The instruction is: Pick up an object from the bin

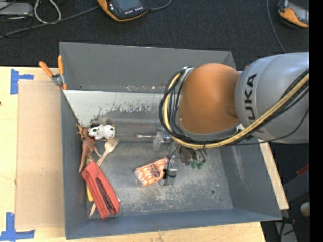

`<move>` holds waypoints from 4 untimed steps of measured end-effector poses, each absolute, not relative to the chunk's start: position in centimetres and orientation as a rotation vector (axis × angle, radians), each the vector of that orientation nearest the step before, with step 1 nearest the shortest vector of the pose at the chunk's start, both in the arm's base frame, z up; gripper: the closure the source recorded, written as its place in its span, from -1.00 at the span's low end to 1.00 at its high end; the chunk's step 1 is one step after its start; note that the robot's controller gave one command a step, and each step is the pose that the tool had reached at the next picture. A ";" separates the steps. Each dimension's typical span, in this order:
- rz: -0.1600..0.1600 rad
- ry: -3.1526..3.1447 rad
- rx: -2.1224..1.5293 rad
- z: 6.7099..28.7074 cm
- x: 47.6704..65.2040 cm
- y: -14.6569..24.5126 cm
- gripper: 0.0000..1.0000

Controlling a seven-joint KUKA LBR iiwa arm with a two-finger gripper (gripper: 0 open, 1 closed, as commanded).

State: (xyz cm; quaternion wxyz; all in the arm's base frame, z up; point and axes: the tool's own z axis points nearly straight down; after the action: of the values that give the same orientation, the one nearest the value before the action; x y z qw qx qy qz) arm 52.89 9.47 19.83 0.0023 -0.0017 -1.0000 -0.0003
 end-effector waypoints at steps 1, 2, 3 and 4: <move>-0.001 -3.133 -0.110 19.3 51.3 7.4 -1.00; -0.002 -3.142 -0.059 12.4 51.7 5.6 -1.00; -0.003 -3.137 -0.099 7.8 51.4 6.8 -1.00; -0.002 -3.133 -0.204 7.2 52.1 7.2 1.00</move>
Offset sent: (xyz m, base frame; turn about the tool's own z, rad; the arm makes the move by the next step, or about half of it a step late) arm -0.0097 -0.0506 -0.1197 0.0069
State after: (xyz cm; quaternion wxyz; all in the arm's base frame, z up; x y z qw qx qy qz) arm 52.10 7.18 7.24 0.0010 -0.0649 -0.9979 -0.0006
